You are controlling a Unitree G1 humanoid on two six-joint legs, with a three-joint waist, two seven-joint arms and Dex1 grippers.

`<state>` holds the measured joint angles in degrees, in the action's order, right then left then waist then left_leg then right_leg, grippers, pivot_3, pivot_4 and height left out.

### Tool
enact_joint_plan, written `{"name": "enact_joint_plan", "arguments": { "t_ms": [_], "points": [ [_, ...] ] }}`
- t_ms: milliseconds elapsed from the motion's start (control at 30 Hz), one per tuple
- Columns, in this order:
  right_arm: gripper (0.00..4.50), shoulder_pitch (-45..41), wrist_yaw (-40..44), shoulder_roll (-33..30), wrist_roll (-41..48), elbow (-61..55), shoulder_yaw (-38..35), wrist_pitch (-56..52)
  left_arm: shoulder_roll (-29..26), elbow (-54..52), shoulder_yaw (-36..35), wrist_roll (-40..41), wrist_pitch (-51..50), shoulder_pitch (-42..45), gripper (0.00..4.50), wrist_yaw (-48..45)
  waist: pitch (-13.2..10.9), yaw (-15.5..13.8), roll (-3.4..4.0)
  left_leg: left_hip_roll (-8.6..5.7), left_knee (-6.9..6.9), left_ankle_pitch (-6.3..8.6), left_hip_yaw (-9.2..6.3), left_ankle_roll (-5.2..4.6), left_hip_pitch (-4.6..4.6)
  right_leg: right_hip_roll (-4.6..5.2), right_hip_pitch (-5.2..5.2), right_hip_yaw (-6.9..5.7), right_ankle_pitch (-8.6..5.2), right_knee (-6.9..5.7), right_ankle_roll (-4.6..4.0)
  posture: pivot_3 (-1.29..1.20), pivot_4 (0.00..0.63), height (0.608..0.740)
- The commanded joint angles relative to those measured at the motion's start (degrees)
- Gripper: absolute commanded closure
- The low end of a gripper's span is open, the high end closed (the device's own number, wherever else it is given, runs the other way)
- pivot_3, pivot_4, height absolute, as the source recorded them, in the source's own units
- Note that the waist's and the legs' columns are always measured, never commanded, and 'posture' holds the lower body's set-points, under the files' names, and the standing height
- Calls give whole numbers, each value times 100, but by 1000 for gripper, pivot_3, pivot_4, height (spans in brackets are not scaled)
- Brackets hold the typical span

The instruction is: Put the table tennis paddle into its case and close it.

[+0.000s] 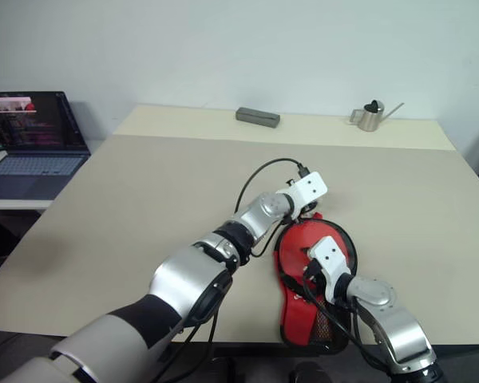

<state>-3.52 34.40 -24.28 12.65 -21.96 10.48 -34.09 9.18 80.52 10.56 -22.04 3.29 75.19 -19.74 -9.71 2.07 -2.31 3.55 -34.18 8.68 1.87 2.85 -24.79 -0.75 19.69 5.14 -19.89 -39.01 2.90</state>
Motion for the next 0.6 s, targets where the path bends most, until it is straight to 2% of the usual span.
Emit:
{"name": "enact_joint_plan", "arguments": {
  "t_ms": [33,133,167,433,600],
  "points": [
    [0,168,60,12,-27,624,360,-435,592,-177,-65,128,187,57,1272,-128,1,12,-1,0,0,0,0,0,0,0,0,0,0,0,0,0,150,740],
    [0,127,78,16,-40,674,368,-411,595,-180,-87,195,198,62,199,-209,5,32,-1,1,-1,0,0,0,1,0,-1,1,1,-1,0,0,150,740],
    [0,113,84,18,-45,690,367,-405,594,-182,-100,219,206,66,33,-216,6,36,-2,0,-1,0,0,0,2,-1,-1,1,1,-2,0,0,150,740],
    [0,-30,172,-12,-57,856,371,-344,588,-255,-458,657,340,252,33,-641,10,99,-3,0,-4,-1,-1,-1,3,-1,-2,1,3,-5,0,0,150,740],
    [0,-220,265,14,-89,1083,394,-273,309,-412,-953,1210,499,590,33,-969,10,116,-3,0,-7,-1,-2,-2,4,-2,-3,2,6,-6,2,0,150,740]
  ]
}}
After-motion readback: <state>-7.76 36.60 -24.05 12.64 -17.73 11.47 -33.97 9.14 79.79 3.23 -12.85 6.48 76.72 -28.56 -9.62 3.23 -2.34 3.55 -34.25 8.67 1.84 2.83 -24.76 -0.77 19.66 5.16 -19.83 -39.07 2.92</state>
